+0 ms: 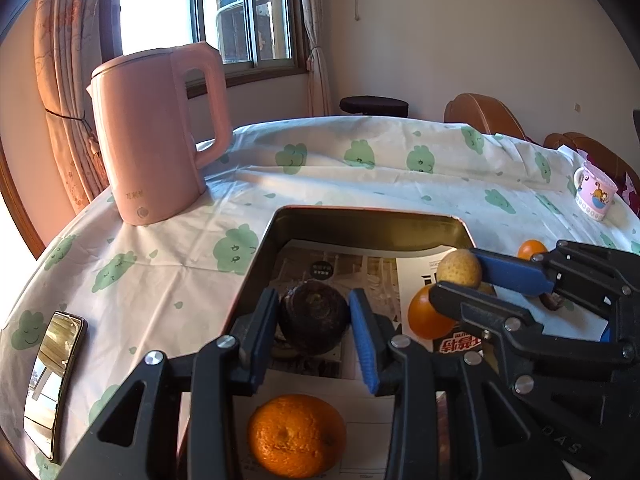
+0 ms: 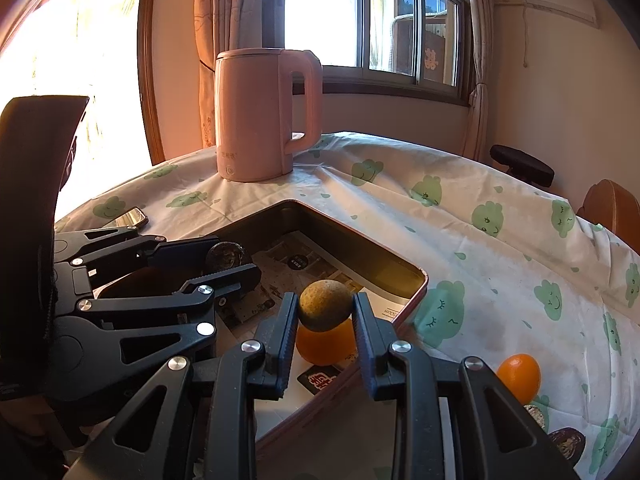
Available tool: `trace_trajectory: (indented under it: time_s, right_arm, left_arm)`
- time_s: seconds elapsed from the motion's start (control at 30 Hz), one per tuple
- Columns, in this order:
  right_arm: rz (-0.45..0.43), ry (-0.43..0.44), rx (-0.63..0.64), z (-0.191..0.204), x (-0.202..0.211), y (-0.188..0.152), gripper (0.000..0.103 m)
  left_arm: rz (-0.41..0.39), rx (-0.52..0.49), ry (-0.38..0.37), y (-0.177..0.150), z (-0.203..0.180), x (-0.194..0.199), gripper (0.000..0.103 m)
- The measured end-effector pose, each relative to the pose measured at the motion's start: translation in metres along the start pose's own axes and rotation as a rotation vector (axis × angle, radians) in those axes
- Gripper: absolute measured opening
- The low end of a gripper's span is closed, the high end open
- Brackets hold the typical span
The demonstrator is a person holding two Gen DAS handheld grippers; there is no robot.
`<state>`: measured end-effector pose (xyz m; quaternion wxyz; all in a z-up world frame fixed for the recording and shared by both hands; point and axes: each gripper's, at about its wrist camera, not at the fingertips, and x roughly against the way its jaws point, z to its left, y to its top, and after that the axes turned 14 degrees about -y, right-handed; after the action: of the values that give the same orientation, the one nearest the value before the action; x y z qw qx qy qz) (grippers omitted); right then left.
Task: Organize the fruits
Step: 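Open the left tool to drop the dark cake while the right tool releases the yellow fruit into the tin, then grasp the swirled dark cake with the right tool while the left tool grasps the oat-topped cake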
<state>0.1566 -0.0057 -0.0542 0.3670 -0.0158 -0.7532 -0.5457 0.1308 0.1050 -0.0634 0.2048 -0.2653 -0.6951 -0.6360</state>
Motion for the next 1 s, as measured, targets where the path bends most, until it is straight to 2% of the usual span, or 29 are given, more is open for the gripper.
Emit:
trace_trajectory:
  time_s: [0.1,0.27,0.37,0.5,0.53,0.73,1.0]
  right_arm:
    - [0.000,0.001,-0.001,0.000,0.000,0.000,0.030]
    - [-0.008,-0.006,-0.011,-0.002,0.002,-0.001,0.034]
    - [-0.022,-0.010,-0.024,-0.007,0.008,-0.003,0.042]
    - [-0.054,-0.037,-0.031,-0.017,0.022,-0.005,0.067]
    - [-0.065,-0.051,-0.034,-0.021,0.027,-0.006,0.070]
    - [-0.084,-0.152,-0.041,-0.059,0.055,-0.019,0.071]
    - [-0.015,-0.346,-0.155,-0.142,0.075,-0.051,0.071]
  left_arm:
    - [-0.003,-0.001,0.005,0.000,0.001,0.001,0.040]
    - [-0.026,0.011,0.016,-0.001,0.004,0.005,0.055]
    - [-0.061,0.010,0.011,-0.002,0.004,0.012,0.065]
    - [-0.106,0.018,0.005,-0.002,0.000,0.023,0.082]
    - [-0.118,0.017,0.001,-0.002,-0.002,0.025,0.085]
    - [-0.161,-0.016,-0.026,0.003,-0.026,0.036,0.086]
    - [-0.174,-0.092,-0.092,0.007,-0.081,0.036,0.093]
